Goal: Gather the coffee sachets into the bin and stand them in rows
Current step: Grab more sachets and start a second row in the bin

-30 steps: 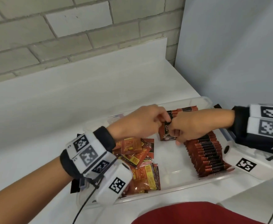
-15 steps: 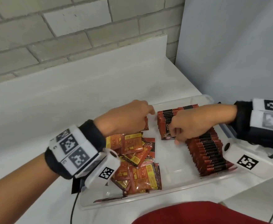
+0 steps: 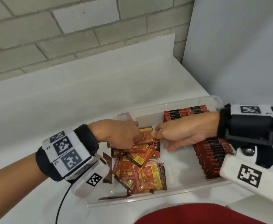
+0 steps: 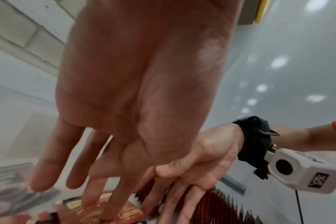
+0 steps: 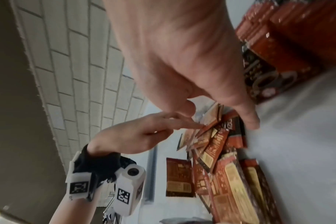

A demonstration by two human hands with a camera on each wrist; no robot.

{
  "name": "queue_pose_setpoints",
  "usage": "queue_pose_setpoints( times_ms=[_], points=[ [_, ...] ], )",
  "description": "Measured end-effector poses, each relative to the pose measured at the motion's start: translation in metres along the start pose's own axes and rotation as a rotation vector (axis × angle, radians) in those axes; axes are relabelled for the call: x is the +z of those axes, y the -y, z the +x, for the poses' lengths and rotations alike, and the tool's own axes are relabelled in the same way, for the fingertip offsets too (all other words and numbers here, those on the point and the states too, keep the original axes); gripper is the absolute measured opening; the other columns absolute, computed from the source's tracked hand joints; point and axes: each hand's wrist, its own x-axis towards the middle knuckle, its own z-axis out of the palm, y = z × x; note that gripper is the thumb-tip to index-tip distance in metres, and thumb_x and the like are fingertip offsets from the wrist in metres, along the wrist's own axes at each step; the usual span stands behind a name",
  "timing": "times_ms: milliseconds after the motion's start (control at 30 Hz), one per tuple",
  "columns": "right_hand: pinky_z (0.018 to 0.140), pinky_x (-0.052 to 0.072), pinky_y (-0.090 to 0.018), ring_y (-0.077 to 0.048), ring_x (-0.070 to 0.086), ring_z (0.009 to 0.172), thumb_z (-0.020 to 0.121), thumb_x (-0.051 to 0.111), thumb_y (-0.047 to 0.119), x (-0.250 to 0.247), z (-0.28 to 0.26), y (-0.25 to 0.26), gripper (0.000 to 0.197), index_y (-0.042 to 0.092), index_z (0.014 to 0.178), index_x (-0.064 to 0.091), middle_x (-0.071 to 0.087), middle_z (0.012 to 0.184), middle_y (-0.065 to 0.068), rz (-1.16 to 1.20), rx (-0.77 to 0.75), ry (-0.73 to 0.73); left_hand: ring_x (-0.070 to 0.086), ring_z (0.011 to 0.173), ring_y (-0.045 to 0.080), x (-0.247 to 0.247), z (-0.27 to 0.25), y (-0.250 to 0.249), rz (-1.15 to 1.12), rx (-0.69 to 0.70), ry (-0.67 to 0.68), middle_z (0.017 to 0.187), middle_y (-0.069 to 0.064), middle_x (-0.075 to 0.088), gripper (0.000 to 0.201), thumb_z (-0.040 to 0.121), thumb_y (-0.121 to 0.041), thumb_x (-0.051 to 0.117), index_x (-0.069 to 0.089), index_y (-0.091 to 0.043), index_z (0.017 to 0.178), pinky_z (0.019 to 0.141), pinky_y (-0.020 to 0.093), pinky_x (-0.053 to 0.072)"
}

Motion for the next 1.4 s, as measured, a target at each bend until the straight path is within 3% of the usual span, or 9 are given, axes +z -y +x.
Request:
queue_pose_setpoints(
  times_ms=[167, 300, 433, 533, 700, 800, 933, 1200, 1400],
  points=[
    [0.082, 0.047, -0.026, -0.011, 0.052, 0.081, 0.104, 0.039, 0.025, 0.015, 0.015, 0.003, 0.018, 0.016, 0.105, 0.054, 0.057, 0.087, 0.0, -0.027, -0.01, -0.074, 0.025, 0.136, 0.026, -0.002, -0.004, 0.012, 0.023, 0.021, 0.056, 0.148, 0.005, 0.027, 0.055, 0.091, -0.005, 0.037, 0.052, -0.035, 0.134, 0.11, 0.042, 0.032],
    [0.06, 0.043, -0.022, -0.014, 0.057, 0.088, 0.098, 0.054, 0.024, 0.023, 0.026, 0.007, 0.017, 0.011, 0.108, 0.056, 0.063, 0.092, -0.003, -0.05, 0.006, -0.109, 0.054, 0.113, 0.021, 0.004, -0.002, 0.024, -0.165, 0.094, 0.134, 0.135, 0.004, 0.049, 0.039, 0.096, -0.004, 0.038, 0.065, -0.03, 0.109, 0.085, 0.021, 0.048],
    [0.068, 0.054, -0.027, -0.018, 0.054, 0.097, 0.088, 0.069, 0.023, 0.03, 0.038, 0.004, 0.056, 0.01, 0.129, 0.032, 0.055, 0.095, -0.002, -0.009, -0.001, -0.119, 0.051, 0.078, 0.007, 0.011, 0.003, 0.031, -0.23, 0.064, 0.037, 0.108, 0.003, 0.055, 0.017, 0.095, -0.01, 0.052, 0.048, -0.023, 0.106, 0.059, 0.013, 0.041],
    [0.068, 0.055, -0.025, -0.019, 0.059, 0.099, 0.084, 0.073, 0.021, 0.035, 0.043, 0.006, 0.043, 0.008, 0.119, 0.051, 0.063, 0.104, -0.005, -0.001, -0.015, -0.03, 0.05, 0.072, 0.005, 0.013, 0.005, 0.031, -0.269, -0.017, -0.001, 0.09, -0.01, 0.052, 0.036, 0.091, -0.012, 0.062, 0.038, -0.018, 0.118, 0.057, 0.012, 0.041],
    [0.063, 0.051, -0.021, -0.018, 0.064, 0.093, 0.082, 0.075, 0.012, 0.037, 0.044, 0.011, 0.036, 0.008, 0.113, 0.059, 0.068, 0.115, -0.01, -0.01, -0.058, 0.038, 0.05, 0.119, 0.022, 0.018, 0.003, 0.024, 0.069, -0.166, 0.02, 0.146, 0.006, 0.03, 0.092, 0.087, -0.02, 0.069, 0.006, -0.02, 0.153, 0.079, 0.026, 0.037],
    [0.062, 0.052, -0.022, -0.016, 0.067, 0.086, 0.081, 0.075, 0.009, 0.038, 0.045, 0.011, 0.032, 0.012, 0.109, 0.059, 0.071, 0.108, -0.008, -0.009, -0.065, 0.057, 0.047, 0.124, 0.024, 0.018, 0.001, 0.025, 0.131, -0.169, 0.05, 0.146, 0.007, 0.031, 0.082, 0.089, -0.022, 0.068, 0.017, -0.019, 0.152, 0.078, 0.027, 0.035],
    [0.089, 0.055, -0.035, -0.021, 0.068, 0.097, 0.082, 0.071, 0.002, 0.038, 0.044, 0.009, 0.025, 0.011, 0.102, 0.06, 0.072, 0.104, -0.008, 0.045, -0.079, 0.083, 0.048, 0.101, 0.015, 0.015, -0.002, 0.029, 0.002, -0.128, 0.022, 0.132, 0.004, 0.05, 0.067, 0.087, -0.023, 0.071, 0.03, -0.017, 0.14, 0.077, 0.026, 0.035],
    [0.075, 0.059, -0.042, -0.027, 0.068, 0.09, 0.087, 0.06, -0.006, 0.021, 0.035, 0.01, 0.018, 0.011, 0.095, 0.06, 0.072, 0.09, -0.01, 0.225, -0.186, 0.115, 0.053, 0.091, 0.008, 0.013, -0.012, 0.036, -0.197, -0.12, -0.052, 0.098, -0.013, 0.056, 0.063, 0.077, -0.036, 0.079, 0.048, -0.02, 0.129, 0.065, 0.014, 0.035],
    [0.092, 0.052, -0.05, -0.025, 0.068, 0.098, 0.084, 0.063, -0.009, 0.02, 0.031, 0.0, 0.029, 0.016, 0.097, 0.058, 0.07, 0.103, -0.01, 0.212, -0.223, 0.137, 0.051, 0.072, 0.007, 0.022, -0.013, 0.035, -0.18, -0.104, -0.104, 0.076, -0.012, 0.053, 0.032, 0.079, -0.04, 0.076, 0.063, -0.018, 0.099, 0.055, 0.016, 0.033]
  ],
)
